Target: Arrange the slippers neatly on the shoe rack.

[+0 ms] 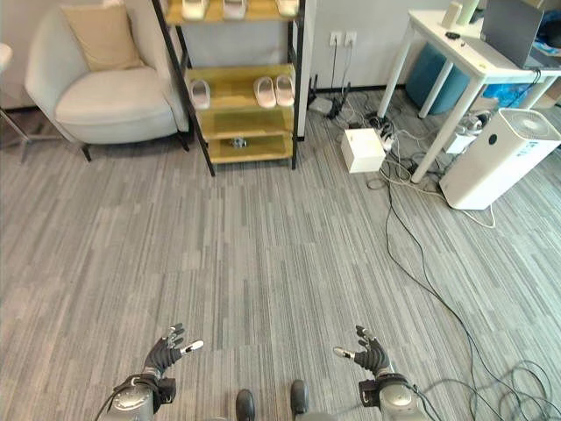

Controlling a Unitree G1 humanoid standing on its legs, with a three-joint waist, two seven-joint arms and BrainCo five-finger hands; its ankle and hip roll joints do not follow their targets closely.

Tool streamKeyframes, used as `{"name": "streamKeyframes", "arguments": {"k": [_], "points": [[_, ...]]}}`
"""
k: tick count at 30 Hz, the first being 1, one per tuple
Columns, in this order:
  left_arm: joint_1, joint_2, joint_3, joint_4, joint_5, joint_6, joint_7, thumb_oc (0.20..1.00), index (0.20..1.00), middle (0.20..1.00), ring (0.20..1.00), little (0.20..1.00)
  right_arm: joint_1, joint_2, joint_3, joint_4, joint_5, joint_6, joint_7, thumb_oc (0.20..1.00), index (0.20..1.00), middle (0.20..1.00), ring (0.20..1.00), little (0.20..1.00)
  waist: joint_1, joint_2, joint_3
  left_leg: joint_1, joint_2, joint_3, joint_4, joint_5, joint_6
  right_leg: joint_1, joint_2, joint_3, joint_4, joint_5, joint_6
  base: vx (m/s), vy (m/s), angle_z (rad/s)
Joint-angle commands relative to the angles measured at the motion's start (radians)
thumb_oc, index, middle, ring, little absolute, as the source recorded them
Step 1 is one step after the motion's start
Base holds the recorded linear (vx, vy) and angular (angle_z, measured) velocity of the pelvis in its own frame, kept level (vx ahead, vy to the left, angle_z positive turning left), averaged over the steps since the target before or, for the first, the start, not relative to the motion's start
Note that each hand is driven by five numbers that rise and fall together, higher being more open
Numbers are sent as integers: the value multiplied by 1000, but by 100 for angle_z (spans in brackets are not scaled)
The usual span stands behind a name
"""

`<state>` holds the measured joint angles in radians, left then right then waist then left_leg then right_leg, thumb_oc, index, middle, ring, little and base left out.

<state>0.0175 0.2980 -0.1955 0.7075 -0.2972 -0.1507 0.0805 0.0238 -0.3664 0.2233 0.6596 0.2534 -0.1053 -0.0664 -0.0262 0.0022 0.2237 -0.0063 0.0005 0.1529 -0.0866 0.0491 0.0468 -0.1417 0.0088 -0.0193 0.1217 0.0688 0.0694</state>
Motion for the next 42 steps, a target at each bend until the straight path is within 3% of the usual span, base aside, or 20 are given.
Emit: {"name": "streamKeyframes", "arguments": {"k": [1, 3, 5, 8, 10, 12, 14, 15, 18, 19, 21, 25, 28, 31, 35, 36, 37, 38, 40, 42], "points": [[-48, 42, 16, -10, 44, -44, 22, 1000, 1000, 1000, 1000, 1000, -31, 8, 14, -35, -7, -39, -9, 1000, 1000, 1000, 1000, 1000, -17, -32, -3, 91, 13, -44, 10, -126, -44, -18, -145, 54, 186, -56, 158, 99, 40, 3], [-49, 40, 16, -6, 47, -47, 21, 1000, 1000, 1000, 1000, 1000, -21, 12, 6, -33, 4, -41, -7, 1000, 1000, 1000, 1000, 1000, -25, -20, -4, 118, 17, -47, 5, -137, -47, -51, -148, 51, 212, -54, 153, 181, 38, 11], [-66, 47, 12, -18, 38, -51, 22, 1000, 1000, 1000, 1000, 1000, -22, -1, -3, -40, 10, -42, -12, 1000, 1000, 1000, 1000, 1000, -46, -13, -7, 155, 9, -57, -1, -161, -58, -66, -144, 24, 97, -54, 133, 359, -57, -15], [-95, 49, 8, -8, 31, -52, 28, 1000, 1000, 1000, 1000, 1000, -28, -3, -3, -41, 7, -42, -16, 1000, 1000, 1000, 1000, 1000, -66, -15, -3, 189, 14, -61, -1, -184, -73, -101, -149, -14, -8, -14, 136, 261, -135, 2], [-110, 51, -1, -10, 33, -58, 24, 1000, 1000, 1000, 1000, 1000, -12, -16, -9, -60, -5, -40, -14, 1000, 1000, 1000, 1000, 1000, -95, -16, -15, 237, 28, -64, -1, -219, -95, -102, -158, -43, -86, 14, 142, 407, -253, 11], [-96, 41, -6, -11, 31, -61, 16, 1000, 1000, 1000, 1000, 1000, 18, -45, -23, -72, -13, -48, -6, 1000, 1000, 1000, 1000, 1000, -112, -8, -38, 259, 67, -69, 25, -225, -121, -72, -139, -32, -74, 12, 114, 376, -291, 48], [-90, 39, -4, -15, 26, -60, 14, 1000, 1000, 1000, 1000, 1000, 30, -57, -28, -81, -16, -50, -3, 1000, 1000, 1000, 1000, 1000, -118, 3, -45, 246, 89, -76, 70, -204, -134, -64, -124, -34, -66, 0, 98, 243, -233, 55], [-79, 34, 1, -24, 5, -61, 6, 1000, 1000, 1000, 1000, 1000, 40, -71, -30, -96, -11, -57, 7, 1000, 1000, 1000, 1000, 1000, -119, 10, -47, 204, 110, -86, 189, -139, -158, -41, -97, -35, -56, -31, 69, 212, -255, 22], [-83, 28, 8, -25, -18, -57, 6, 1000, 1000, 1000, 1000, 1000, 44, -92, -35, -108, 4, -60, 8, 1000, 1000, 1000, 1000, 1000, -98, -8, -21, 68, 78, -166, 450, -30, -165, 7, -72, -9, -45, -76, 15, 203, -260, 1], [-91, 27, 7, -17, -18, -55, 12, 1000, 1000, 1000, 1000, 1000, 39, -97, -34, -99, 5, -59, 4, 1000, 1000, 1000, 1000, 1000, -91, -17, -10, 32, 66, -191, 502, -11, -165, 16, -68, 4, -35, -92, 2, 175, -180, -28], [-100, 21, 1, -6, -20, -54, 13, 1000, 1000, 1000, 1000, 1000, 33, -100, -34, -77, 13, -54, -3, 1000, 1000, 1000, 1000, 1000, -75, -36, 4, -50, 53, -195, 523, -45, -147, 43, -76, 25, -26, -121, -4, 240, -113, -37], [-99, 16, -12, -2, -12, -49, 12, 1000, 1000, 1000, 1000, 1000, 29, -104, -41, -60, 18, -54, -7, 1000, 1000, 1000, 1000, 1000, -51, -42, 9, -136, 48, -160, 399, -106, -120, 101, -77, 33, -31, -172, -1, 247, -1, -4], [-116, 16, -25, -2, -3, -45, 17, 1000, 1000, 1000, 1000, 1000, 6, -104, -39, -44, 24, -61, -27, 1000, 1000, 1000, 1000, 1000, -22, -22, 9, -213, 83, -122, 157, 27, -135, 179, -57, 30, -60, -206, 3, 340, 71, 3], [-109, 23, -21, -6, 4, -49, 22, 1000, 1000, 1000, 1000, 1000, -1, -83, -33, -31, 16, -56, -27, 1000, 1000, 1000, 1000, 1000, 2, -21, -22, -219, 91, -94, 46, 82, -140, 265, -60, 45, -99, -222, 26, 455, 153, -25], [-80, 30, -16, -14, 14, -47, 10, 1000, 1000, 1000, 1000, 1000, 14, -59, -34, -37, 6, -47, -4, 1000, 1000, 1000, 1000, 1000, 11, -47, -67, -207, 53, -85, 109, 45, -111, 287, -113, 92, -81, -219, 58, 420, 226, -56], [-67, 36, -11, -22, 18, -42, 2, 1000, 1000, 1000, 1000, 1000, 15, -40, -28, -35, 5, -43, 7, 1000, 1000, 1000, 1000, 1000, 20, -63, -79, -199, 33, -70, 135, 10, -91, 276, -133, 110, -34, -198, 77, 277, 174, -62], [-66, 37, -11, -23, 18, -42, 2, 1000, 1000, 1000, 1000, 1000, 16, -40, -28, -35, 5, -43, 7, 1000, 1000, 1000, 1000, 1000, 22, -64, -80, -201, 32, -68, 137, 9, -90, 274, -134, 112, -32, -199, 77, 330, 221, -25], [-57, 40, -10, -30, 25, -39, -1, 1000, 1000, 1000, 1000, 1000, 12, -26, -21, -35, 1, -40, 16, 1000, 1000, 1000, 1000, 1000, 26, -70, -84, -182, 14, -53, 145, -22, -70, 245, -149, 111, 42, -142, 101, 199, 153, 3], [-53, 44, -11, -37, 26, -38, -2, 1000, 1000, 1000, 1000, 1000, 9, -21, -18, -36, 0, -41, 19, 1000, 1000, 1000, 1000, 1000, 28, -71, -81, -173, 8, -44, 148, -34, -59, 220, -154, 112, 91, -109, 111, 181, 143, 11], [-53, 50, -10, -41, 32, -37, -4, 1000, 1000, 1000, 1000, 1000, 11, -5, -13, -45, -3, -42, 23, 1000, 1000, 1000, 1000, 1000, 26, -59, -71, -121, -1, -35, 142, -70, -36, 141, -165, 82, 229, -16, 131, 220, 149, 18]]}}
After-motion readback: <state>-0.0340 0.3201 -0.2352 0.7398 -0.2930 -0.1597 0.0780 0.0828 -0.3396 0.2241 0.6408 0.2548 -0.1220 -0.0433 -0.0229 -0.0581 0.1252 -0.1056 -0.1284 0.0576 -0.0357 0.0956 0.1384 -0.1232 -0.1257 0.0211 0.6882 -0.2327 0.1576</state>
